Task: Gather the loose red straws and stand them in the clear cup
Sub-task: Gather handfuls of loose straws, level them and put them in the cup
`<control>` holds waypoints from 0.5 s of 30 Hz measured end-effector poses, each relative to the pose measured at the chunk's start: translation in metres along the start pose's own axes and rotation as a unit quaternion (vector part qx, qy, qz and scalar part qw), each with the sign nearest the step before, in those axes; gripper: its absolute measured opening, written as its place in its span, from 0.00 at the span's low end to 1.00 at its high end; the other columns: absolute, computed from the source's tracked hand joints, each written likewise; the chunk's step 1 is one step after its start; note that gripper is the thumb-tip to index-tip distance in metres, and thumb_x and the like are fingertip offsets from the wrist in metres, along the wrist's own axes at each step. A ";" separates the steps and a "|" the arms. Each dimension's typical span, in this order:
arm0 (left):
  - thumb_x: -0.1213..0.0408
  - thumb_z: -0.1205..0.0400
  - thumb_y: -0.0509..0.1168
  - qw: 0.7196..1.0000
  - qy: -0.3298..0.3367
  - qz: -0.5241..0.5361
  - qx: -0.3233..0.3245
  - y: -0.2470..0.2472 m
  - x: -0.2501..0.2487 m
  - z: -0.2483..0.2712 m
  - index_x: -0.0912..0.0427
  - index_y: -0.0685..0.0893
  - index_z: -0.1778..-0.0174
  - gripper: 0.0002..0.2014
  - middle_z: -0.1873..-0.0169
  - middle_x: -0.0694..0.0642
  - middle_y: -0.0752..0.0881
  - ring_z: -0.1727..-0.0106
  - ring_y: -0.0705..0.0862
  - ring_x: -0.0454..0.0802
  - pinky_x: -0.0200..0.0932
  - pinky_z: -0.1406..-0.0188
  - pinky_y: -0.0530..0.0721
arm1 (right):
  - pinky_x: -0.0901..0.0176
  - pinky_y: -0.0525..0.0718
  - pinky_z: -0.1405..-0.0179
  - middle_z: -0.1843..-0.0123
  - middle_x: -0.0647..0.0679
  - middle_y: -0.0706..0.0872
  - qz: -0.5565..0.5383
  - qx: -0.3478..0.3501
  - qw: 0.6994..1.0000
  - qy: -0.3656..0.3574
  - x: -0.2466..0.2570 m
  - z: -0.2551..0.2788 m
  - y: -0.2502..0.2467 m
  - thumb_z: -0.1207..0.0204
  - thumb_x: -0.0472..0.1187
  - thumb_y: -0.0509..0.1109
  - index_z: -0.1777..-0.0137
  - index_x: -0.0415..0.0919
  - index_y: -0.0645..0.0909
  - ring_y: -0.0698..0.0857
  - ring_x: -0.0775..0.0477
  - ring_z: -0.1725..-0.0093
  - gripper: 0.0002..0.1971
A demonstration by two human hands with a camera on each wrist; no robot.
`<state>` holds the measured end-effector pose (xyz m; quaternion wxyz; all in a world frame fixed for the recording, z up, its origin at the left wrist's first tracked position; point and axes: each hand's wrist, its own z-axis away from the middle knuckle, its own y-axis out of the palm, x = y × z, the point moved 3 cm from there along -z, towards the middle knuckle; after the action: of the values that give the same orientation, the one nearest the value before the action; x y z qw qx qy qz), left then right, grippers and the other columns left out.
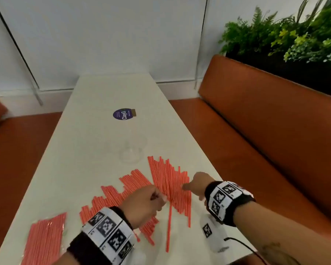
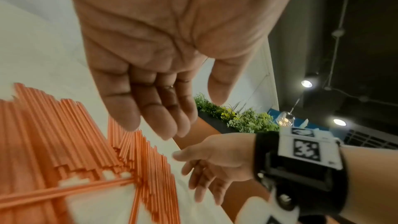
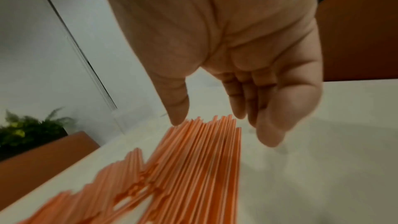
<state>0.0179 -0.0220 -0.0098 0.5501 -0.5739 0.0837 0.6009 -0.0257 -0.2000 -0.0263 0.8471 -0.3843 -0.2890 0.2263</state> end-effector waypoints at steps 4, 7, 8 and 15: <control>0.59 0.18 0.62 0.998 -0.015 0.051 -0.016 -0.011 0.005 -0.029 0.52 0.78 0.62 0.06 0.63 0.51 0.84 0.60 0.83 0.49 0.55 0.48 0.85 | 0.53 0.81 0.36 0.39 0.38 0.84 0.072 0.031 0.997 -0.014 0.018 -0.032 0.003 0.24 0.59 0.65 0.42 0.33 0.81 0.83 0.40 0.35 0.27; 0.59 0.18 0.61 0.998 -0.023 0.038 -0.033 -0.016 0.010 -0.044 0.52 0.78 0.62 0.07 0.63 0.50 0.83 0.60 0.83 0.49 0.52 0.48 0.84 | 0.54 0.84 0.41 0.53 0.41 0.83 0.107 0.032 0.993 -0.033 0.032 -0.052 0.012 0.23 0.54 0.67 0.55 0.38 0.79 0.86 0.42 0.45 0.17; 0.58 0.18 0.61 0.999 -0.024 0.027 -0.036 -0.017 0.010 -0.047 0.52 0.78 0.61 0.07 0.63 0.50 0.84 0.60 0.83 0.48 0.50 0.49 0.84 | 0.55 0.84 0.43 0.56 0.42 0.81 0.118 0.033 0.992 -0.036 0.036 -0.054 0.014 0.22 0.51 0.66 0.58 0.38 0.77 0.86 0.43 0.47 0.15; 0.54 0.17 0.59 0.998 -0.036 -0.034 -0.028 -0.010 0.018 -0.062 0.50 0.77 0.60 0.08 0.61 0.50 0.84 0.60 0.83 0.46 0.46 0.52 0.83 | 0.58 0.81 0.47 0.65 0.45 0.73 0.118 0.003 0.992 -0.051 0.034 -0.068 0.022 0.18 0.36 0.59 0.63 0.36 0.71 0.79 0.44 0.51 0.11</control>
<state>0.0675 -0.0539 -0.0389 0.5568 -0.5694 0.0278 0.6042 0.0410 -0.2016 -0.0695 0.7999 -0.4007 -0.2837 0.3450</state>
